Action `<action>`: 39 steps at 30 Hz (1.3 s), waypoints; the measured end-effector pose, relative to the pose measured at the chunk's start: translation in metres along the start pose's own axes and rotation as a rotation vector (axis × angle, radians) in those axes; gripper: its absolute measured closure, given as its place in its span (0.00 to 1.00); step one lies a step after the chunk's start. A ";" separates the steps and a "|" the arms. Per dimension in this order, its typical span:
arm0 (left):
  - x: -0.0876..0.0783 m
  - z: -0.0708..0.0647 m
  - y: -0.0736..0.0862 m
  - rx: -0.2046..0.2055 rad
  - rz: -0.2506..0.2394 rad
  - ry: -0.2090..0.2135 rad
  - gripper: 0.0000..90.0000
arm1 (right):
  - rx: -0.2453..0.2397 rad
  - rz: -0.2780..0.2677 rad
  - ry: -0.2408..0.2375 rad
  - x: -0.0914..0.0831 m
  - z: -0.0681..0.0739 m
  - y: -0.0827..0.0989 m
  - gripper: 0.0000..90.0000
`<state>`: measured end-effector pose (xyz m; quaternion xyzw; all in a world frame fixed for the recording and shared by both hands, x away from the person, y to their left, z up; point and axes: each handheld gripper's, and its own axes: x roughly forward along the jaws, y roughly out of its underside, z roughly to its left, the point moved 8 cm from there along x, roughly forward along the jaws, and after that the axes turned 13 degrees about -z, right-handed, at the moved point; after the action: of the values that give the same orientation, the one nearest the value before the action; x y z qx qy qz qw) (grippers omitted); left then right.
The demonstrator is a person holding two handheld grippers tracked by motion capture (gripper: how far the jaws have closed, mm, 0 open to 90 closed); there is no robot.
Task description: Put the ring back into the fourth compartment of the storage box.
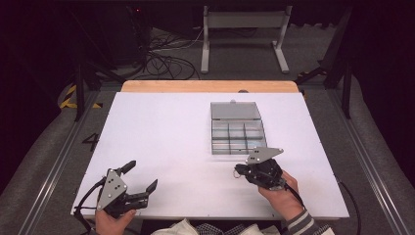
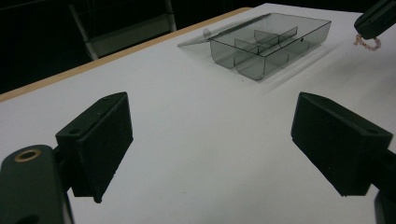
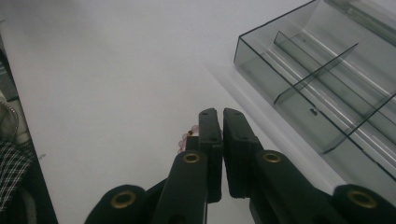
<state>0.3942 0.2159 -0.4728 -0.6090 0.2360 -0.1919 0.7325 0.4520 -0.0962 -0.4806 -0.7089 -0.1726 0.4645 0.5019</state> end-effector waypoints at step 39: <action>0.000 0.000 0.000 0.003 0.002 0.000 0.15 | 0.014 -0.009 0.049 0.008 -0.026 -0.039 0.97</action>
<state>0.3945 0.2161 -0.4729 -0.6079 0.2362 -0.1915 0.7335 0.4860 -0.0882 -0.4490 -0.7158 -0.1603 0.4459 0.5129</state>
